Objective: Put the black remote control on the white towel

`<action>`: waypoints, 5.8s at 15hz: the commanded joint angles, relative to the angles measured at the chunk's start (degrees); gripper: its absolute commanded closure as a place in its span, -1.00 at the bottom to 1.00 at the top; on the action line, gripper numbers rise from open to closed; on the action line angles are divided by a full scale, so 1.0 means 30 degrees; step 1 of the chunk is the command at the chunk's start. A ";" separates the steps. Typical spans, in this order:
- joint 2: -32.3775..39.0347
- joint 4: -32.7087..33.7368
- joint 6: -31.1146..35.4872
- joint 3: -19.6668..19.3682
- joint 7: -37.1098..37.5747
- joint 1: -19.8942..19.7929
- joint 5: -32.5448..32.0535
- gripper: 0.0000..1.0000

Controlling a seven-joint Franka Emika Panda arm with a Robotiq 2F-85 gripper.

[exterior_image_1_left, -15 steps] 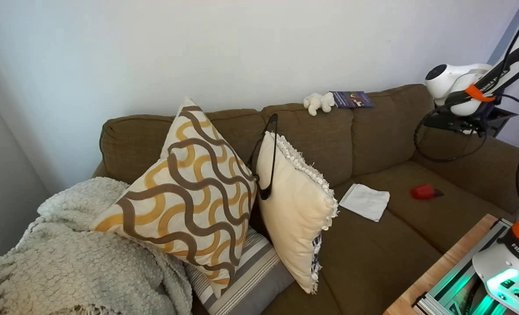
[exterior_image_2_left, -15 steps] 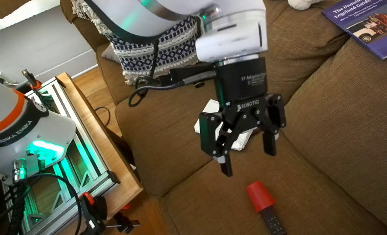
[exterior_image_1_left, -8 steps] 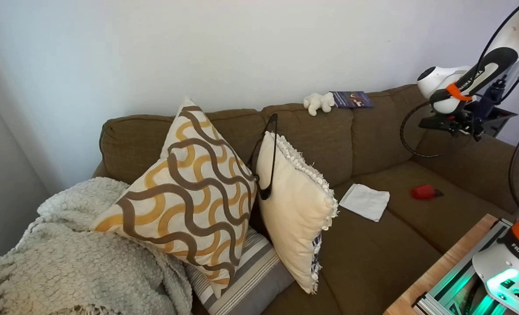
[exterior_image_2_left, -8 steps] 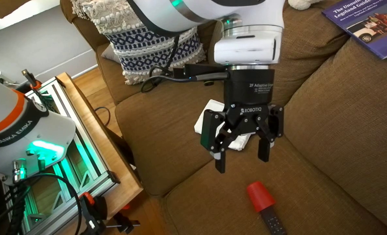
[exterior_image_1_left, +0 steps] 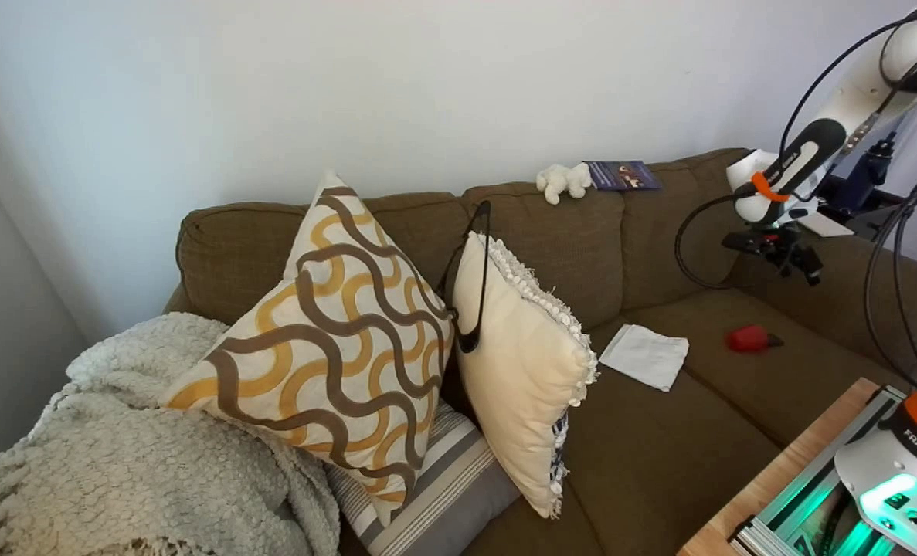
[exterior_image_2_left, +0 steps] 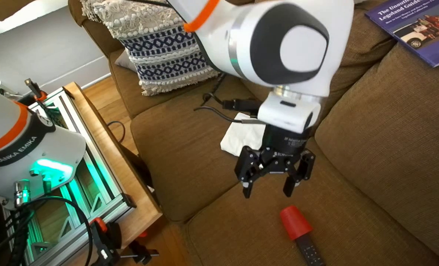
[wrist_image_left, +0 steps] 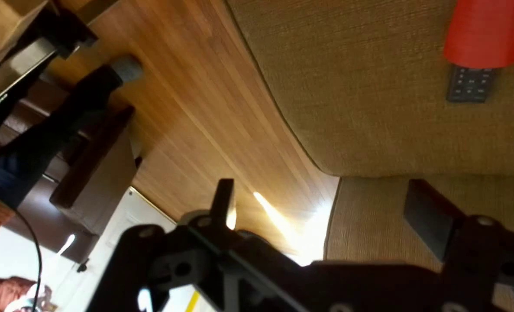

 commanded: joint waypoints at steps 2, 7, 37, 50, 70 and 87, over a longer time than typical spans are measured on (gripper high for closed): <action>0.5132 0.4997 0.1192 0.1024 -0.5714 -0.2963 0.3228 -1.00; 0.7566 0.8822 0.2601 0.2693 -1.2573 -0.6930 0.3710 -1.00; 1.3696 1.7333 0.1531 0.1396 -2.2557 -0.9422 1.5699 -1.00; 1.5608 1.7421 0.3819 0.1341 -2.2120 -0.9143 1.5902 -1.00; 1.6426 1.7665 0.6090 0.1951 -2.2835 -0.9271 1.6660 -1.00; 1.6422 1.6541 0.6858 0.1949 -2.2263 -0.9148 1.7507 -0.83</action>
